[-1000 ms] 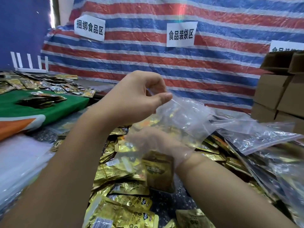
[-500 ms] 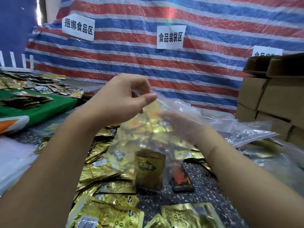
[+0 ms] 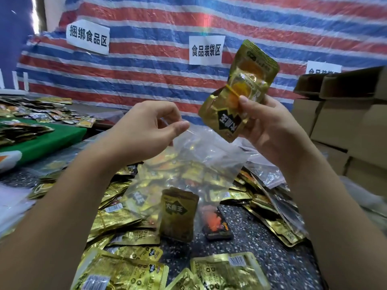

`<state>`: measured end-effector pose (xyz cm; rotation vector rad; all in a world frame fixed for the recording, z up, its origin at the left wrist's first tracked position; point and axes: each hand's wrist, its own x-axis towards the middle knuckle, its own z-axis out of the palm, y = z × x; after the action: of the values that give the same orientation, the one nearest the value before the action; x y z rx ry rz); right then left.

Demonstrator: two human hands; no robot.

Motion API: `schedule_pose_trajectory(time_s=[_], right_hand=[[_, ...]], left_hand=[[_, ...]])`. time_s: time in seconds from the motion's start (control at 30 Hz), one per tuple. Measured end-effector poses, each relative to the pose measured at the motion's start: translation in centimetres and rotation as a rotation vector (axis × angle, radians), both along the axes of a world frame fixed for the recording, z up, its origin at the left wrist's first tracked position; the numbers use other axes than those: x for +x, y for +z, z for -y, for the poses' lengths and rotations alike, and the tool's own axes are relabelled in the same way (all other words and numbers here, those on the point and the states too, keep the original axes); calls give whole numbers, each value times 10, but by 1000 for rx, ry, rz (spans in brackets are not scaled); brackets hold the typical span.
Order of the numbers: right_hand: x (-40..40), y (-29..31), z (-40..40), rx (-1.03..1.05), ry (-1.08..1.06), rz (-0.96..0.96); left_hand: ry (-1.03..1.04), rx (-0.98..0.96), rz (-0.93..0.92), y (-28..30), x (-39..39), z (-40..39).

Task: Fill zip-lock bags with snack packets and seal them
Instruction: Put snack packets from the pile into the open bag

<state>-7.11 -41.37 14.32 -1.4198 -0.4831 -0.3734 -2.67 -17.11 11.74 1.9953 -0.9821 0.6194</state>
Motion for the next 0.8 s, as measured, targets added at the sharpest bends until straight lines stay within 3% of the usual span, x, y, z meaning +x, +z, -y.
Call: schedule_pose_trajectory(time_s=[0.23,0.5,0.8], right_hand=[[-2,-14,1,-254,-126,47],[-12,-10,0,-806,-207,36],[-17,11,7,-919,-137,-161]], left_hand=[[-15,-24,-10,0,-2,2],[-25,-14,6,1,-5,3],[-139,-91,-92,-2,-4,7]])
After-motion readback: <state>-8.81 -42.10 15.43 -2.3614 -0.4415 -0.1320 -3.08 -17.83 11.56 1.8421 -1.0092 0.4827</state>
